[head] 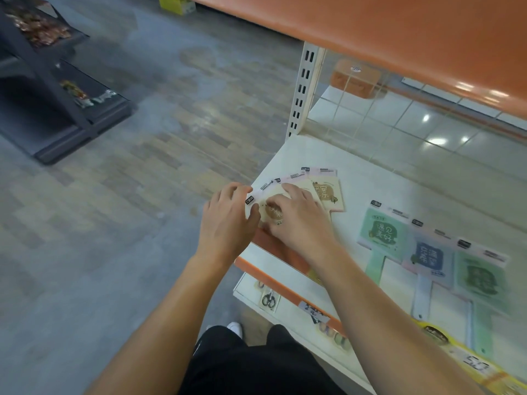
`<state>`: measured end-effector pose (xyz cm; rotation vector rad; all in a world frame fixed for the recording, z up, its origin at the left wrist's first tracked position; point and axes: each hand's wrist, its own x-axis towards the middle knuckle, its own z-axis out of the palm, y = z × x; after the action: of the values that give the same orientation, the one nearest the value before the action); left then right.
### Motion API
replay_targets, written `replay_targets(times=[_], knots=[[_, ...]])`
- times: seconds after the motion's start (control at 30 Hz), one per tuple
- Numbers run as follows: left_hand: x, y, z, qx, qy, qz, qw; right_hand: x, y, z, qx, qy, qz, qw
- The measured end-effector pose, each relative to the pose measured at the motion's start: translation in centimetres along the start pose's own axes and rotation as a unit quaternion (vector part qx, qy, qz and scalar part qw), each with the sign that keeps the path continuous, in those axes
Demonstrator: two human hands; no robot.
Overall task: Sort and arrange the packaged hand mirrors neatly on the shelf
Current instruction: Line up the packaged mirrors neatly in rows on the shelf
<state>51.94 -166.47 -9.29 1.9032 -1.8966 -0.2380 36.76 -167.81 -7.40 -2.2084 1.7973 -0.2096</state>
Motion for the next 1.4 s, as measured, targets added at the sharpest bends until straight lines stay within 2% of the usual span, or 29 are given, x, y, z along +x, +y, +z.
replay_targets(times=[0.3,0.47,0.57,0.77,1.07,1.4], knots=[[0.7,0.1,0.1,-0.021,-0.001,0.009,1.0,0.4,0.2,0.0,-0.036,0.001,-0.014,0.999],[1.1,0.3,-0.3,-0.082,0.008,0.015,0.997,0.2,0.0,0.2,0.01,0.084,0.018,0.996],[1.5,0.6,-0.4,-0.1,0.024,0.042,0.994,-0.1,0.3,-0.2,0.032,0.127,0.049,0.99],[2.0,1.6,0.5,-0.108,0.037,0.114,0.987,-1.1,1.3,-1.9,0.036,0.117,0.121,0.985],[2.5,6.8,2.3,-0.102,-0.05,0.18,0.977,-4.2,4.8,-4.1,0.057,0.158,0.264,0.95],[2.1,10.7,4.8,-0.101,-0.09,0.252,0.958,-6.9,8.2,-4.6,0.08,0.17,0.388,0.902]])
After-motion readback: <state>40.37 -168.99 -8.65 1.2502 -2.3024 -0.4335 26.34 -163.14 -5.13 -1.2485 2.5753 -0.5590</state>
